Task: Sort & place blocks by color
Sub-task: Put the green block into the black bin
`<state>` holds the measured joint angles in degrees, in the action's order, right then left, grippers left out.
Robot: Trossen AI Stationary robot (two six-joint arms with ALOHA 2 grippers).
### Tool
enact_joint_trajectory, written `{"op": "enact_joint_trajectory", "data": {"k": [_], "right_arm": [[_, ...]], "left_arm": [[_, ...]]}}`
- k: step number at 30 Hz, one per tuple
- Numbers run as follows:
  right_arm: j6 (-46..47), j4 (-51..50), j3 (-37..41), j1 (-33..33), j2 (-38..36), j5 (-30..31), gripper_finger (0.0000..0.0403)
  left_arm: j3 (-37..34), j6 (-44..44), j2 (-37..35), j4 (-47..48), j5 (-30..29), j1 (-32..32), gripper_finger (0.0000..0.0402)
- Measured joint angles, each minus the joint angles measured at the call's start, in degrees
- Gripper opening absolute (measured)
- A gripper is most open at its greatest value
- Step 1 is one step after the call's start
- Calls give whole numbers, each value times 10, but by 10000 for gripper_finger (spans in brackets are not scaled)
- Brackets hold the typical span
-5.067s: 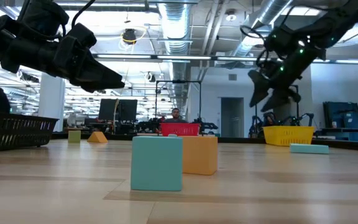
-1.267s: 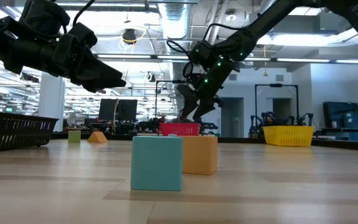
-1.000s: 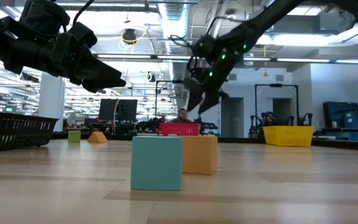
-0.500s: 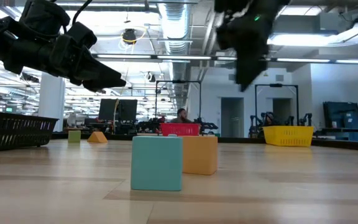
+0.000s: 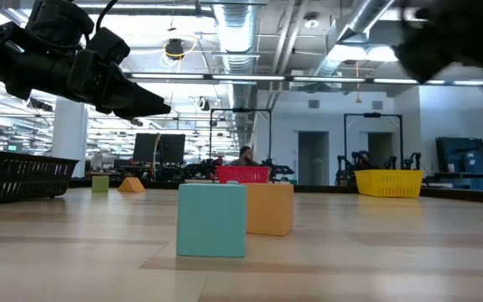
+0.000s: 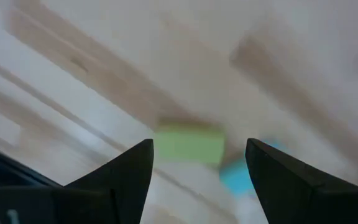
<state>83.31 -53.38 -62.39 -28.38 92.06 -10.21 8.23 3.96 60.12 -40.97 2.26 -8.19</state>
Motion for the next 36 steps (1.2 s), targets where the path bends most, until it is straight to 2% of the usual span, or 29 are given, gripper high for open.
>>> {"op": "enact_joint_trajectory", "data": {"k": [4, 7, 13, 18, 21, 28, 33, 36], "right_arm": [[96, -24, 0, -32, 23, -52, 276], [109, -30, 0, -42, 38, -74, 276], [0, 30, 0, -42, 40, -71, 276], [-47, 30, 0, -43, 40, -49, 276], [-140, 35, 0, -43, 40, -45, 276], [-501, 46, -1, -61, 40, -43, 276], [-646, 54, -1, -73, 40, -41, 276], [-700, 70, -1, -73, 40, -14, 276]], "left_arm": [[0, 5, 0, 0, 0, 0, 254], [0, 14, 0, 0, 0, 0, 254], [0, 19, 0, 0, -1, 0, 254], [0, 14, 0, 0, -1, 0, 254], [0, 14, 0, 0, -1, 0, 254], [0, -1, 0, -1, -1, 0, 254], [0, -5, 0, -1, -1, 0, 254], [0, -5, 0, -1, -1, 0, 254]]}}
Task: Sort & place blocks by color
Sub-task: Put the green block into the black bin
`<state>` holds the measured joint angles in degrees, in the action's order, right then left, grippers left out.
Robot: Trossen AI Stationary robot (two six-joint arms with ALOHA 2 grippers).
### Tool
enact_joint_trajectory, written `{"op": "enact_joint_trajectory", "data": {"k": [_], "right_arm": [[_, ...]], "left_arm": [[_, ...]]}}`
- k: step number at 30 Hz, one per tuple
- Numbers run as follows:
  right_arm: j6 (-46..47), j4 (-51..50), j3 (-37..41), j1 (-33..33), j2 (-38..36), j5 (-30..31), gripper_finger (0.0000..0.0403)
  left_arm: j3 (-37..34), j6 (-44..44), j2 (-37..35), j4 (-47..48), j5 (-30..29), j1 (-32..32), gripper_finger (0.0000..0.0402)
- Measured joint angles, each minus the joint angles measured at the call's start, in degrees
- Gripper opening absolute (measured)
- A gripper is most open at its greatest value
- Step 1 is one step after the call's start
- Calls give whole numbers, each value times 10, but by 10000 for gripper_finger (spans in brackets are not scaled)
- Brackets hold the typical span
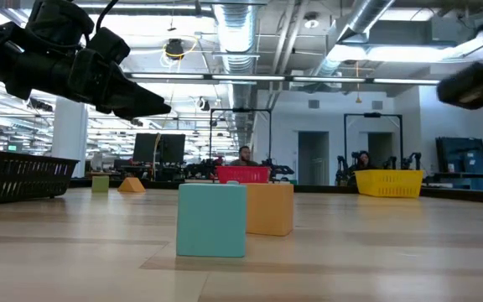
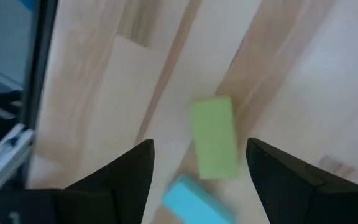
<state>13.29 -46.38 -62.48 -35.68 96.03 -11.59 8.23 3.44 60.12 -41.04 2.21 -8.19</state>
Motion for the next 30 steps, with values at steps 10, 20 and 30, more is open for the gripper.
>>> {"op": "enact_joint_trajectory", "data": {"k": [10, 20, 30], "right_arm": [[-34, 17, 0, -24, 47, 31, 276], [-9, 12, -3, -53, 113, 103, 276], [8, 33, 2, -76, 84, 145, 123]], "left_arm": [[0, 4, 0, 5, 0, 0, 254], [0, -1, 0, 5, 0, 0, 254], [0, -13, 0, 4, 0, 0, 254]]}}
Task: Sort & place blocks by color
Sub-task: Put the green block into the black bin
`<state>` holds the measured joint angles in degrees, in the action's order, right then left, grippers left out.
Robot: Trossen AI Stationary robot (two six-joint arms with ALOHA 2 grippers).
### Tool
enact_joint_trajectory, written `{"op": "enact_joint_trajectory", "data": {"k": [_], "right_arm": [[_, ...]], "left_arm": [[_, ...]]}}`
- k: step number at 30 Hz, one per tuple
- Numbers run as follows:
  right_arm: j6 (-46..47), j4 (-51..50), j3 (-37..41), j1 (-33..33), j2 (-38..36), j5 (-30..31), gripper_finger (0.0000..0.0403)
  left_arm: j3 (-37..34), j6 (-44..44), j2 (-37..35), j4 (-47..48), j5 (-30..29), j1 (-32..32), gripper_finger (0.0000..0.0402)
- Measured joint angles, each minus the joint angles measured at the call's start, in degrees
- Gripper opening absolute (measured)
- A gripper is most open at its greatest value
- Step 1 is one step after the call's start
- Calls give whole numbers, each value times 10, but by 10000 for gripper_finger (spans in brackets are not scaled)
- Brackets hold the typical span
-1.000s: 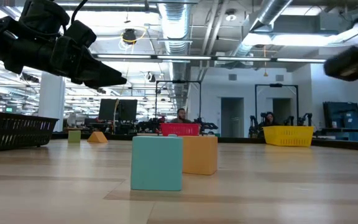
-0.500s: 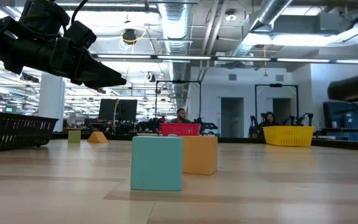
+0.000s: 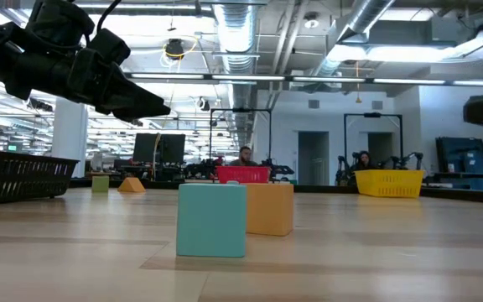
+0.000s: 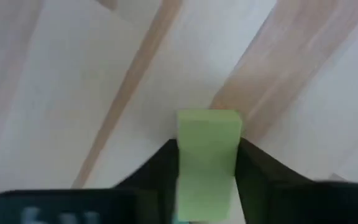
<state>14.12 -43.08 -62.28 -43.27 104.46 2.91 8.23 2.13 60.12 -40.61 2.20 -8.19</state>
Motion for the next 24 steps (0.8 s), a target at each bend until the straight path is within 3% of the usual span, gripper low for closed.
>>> {"op": "enact_joint_trajectory", "data": {"k": [1, 4, 7, 11, 13, 17, 21, 24], "right_arm": [[0, 8, 1, 4, -9, 2, 102], [15, 29, 0, 23, -52, 33, 98], [8, 78, 0, 45, -96, 106, 98], [-59, 242, 11, 87, -145, 234, 98], [-87, 353, 33, 121, -157, 248, 98], [-92, 500, 67, 209, -155, 173, 98], [-44, 523, 67, 310, -114, 47, 103], [-7, 521, 57, 377, -72, -62, 105]], "left_arm": [[0, 0, 0, -1, 0, 0, 254], [0, -4, 0, -9, 0, 0, 254], [0, -20, 0, -34, 16, 0, 254], [0, -21, 0, -76, 85, 9, 254], [0, -3, 0, -93, 106, 20, 254], [0, 82, 0, -109, 114, 59, 254], [12, 210, 0, -100, 93, 113, 254], [41, 257, 0, -36, 48, 148, 254]]}}
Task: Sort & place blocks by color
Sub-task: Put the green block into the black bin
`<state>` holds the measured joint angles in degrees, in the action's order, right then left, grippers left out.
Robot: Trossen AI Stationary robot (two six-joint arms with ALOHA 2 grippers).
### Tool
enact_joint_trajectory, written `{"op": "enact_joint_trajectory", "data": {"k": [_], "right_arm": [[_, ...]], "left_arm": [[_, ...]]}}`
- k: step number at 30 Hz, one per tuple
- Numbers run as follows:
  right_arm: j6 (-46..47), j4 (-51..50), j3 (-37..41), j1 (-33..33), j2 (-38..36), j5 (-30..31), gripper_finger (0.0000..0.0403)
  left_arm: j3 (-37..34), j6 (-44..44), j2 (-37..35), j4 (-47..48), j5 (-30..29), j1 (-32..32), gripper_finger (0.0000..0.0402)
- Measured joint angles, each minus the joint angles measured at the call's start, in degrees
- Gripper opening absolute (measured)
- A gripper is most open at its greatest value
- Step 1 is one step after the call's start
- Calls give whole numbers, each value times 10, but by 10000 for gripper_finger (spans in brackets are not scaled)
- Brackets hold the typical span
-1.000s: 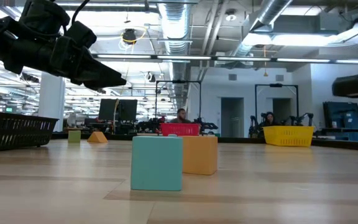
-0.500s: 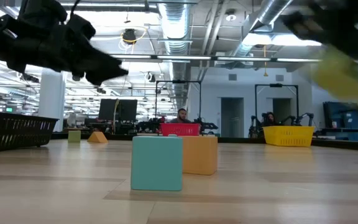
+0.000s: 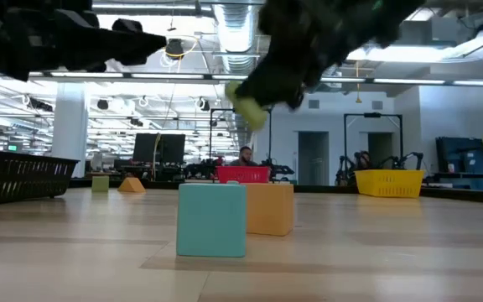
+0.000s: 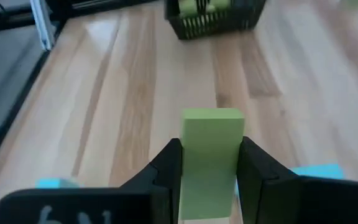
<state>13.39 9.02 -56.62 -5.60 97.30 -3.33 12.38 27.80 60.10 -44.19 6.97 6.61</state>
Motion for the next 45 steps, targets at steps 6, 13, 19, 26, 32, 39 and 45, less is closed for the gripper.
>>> {"op": "enact_joint_trajectory", "data": {"k": [6, 13, 19, 26, 32, 39, 45], "right_arm": [[14, 22, -65, 73, 86, -192, 107], [4, 18, -152, 88, 153, -302, 108], [-13, 10, -202, 88, 184, -315, 108], [-23, -14, -208, 88, 186, -314, 108], [-23, -31, -208, 88, 185, -314, 109], [-23, -28, -208, 88, 185, -323, 109], [-22, -26, -208, 88, 185, -341, 133]], "left_arm": [[75, 37, 6, 181, -40, 17, 254], [96, 71, 59, 195, -32, 17, 254], [114, 63, 108, 187, -28, 16, 254], [123, 65, 136, 188, -17, 16, 248], [123, 83, 140, 171, -13, 16, 175], [123, 108, 141, 175, -36, 16, 38], [123, 113, 140, 171, -32, 16, 26]]}}
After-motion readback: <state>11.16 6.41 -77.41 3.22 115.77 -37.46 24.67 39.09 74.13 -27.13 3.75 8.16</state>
